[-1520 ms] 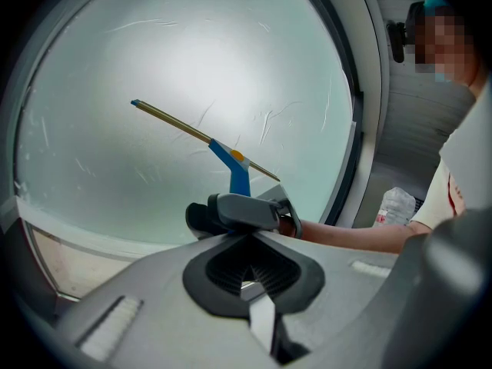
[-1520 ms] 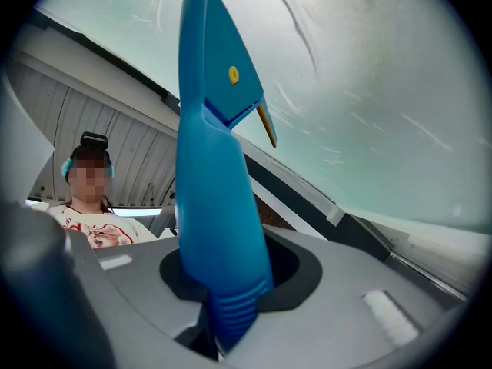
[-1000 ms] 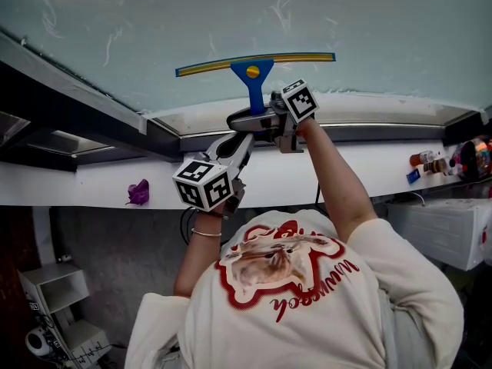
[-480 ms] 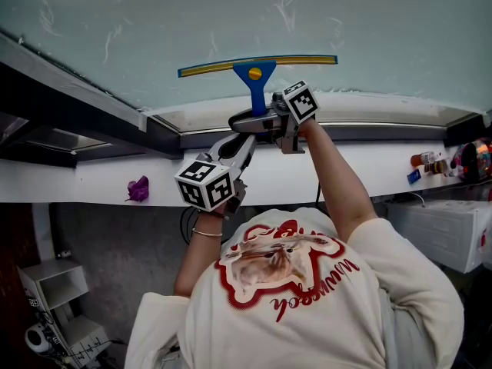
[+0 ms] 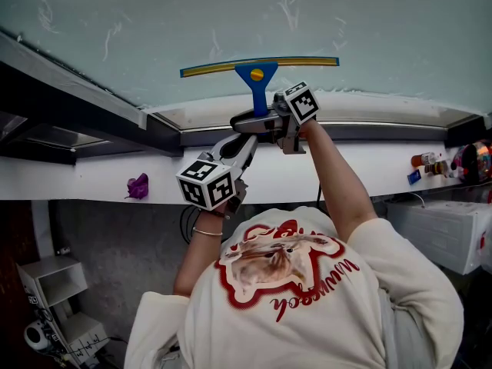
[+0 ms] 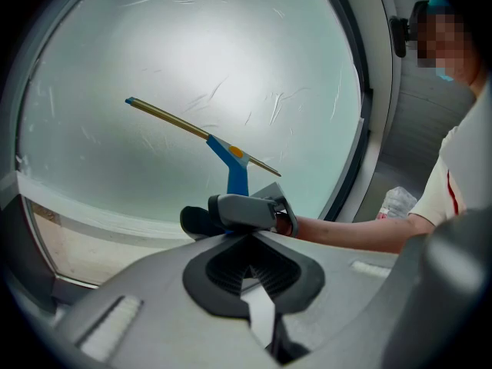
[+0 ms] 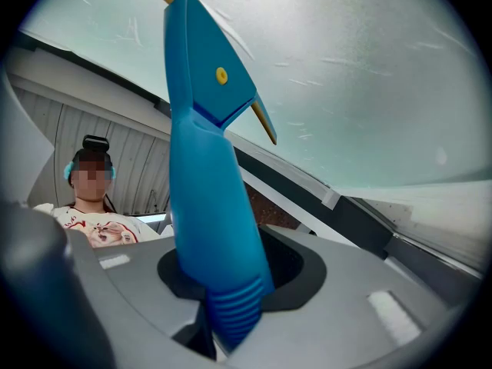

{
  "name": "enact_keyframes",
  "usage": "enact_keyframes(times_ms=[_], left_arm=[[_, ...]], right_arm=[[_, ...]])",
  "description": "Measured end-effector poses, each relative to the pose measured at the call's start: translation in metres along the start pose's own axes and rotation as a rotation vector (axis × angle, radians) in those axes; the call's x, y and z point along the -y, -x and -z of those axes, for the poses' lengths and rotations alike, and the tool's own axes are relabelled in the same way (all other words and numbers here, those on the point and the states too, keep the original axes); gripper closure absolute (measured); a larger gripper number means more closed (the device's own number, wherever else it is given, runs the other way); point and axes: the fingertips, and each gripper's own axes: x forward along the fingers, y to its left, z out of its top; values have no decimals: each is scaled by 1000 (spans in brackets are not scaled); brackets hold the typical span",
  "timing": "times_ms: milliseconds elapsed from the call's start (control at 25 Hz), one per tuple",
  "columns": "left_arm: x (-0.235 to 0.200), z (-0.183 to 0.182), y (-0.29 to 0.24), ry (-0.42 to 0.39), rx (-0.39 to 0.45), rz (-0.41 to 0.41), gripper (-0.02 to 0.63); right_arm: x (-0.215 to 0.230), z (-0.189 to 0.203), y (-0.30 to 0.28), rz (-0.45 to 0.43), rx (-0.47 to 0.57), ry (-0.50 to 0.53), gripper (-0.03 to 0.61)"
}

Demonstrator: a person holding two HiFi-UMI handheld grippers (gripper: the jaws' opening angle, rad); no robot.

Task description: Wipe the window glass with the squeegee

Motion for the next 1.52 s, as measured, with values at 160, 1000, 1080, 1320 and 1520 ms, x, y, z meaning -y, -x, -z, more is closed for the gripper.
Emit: enact_keyframes(times_ms=[160,1000,1080,1320,1520], left_arm=[[-1,2,-1,5,-3,-1,607],[-8,22,-7,49,-50,-15,607],[-8,24,-8,55,-47,-13,607],[-12,35,-10,68,-71,-23,607],[-16,45,-10,82,-93,-31,607]], right_arm=[[2,2,1,2,1,-6,443],[20,19,7,8,3,-67,431],[21,20,7,9,-2,-70,431],[29,29,9,0,23,-124,430],[37,37,10,-19,49,-158,429]])
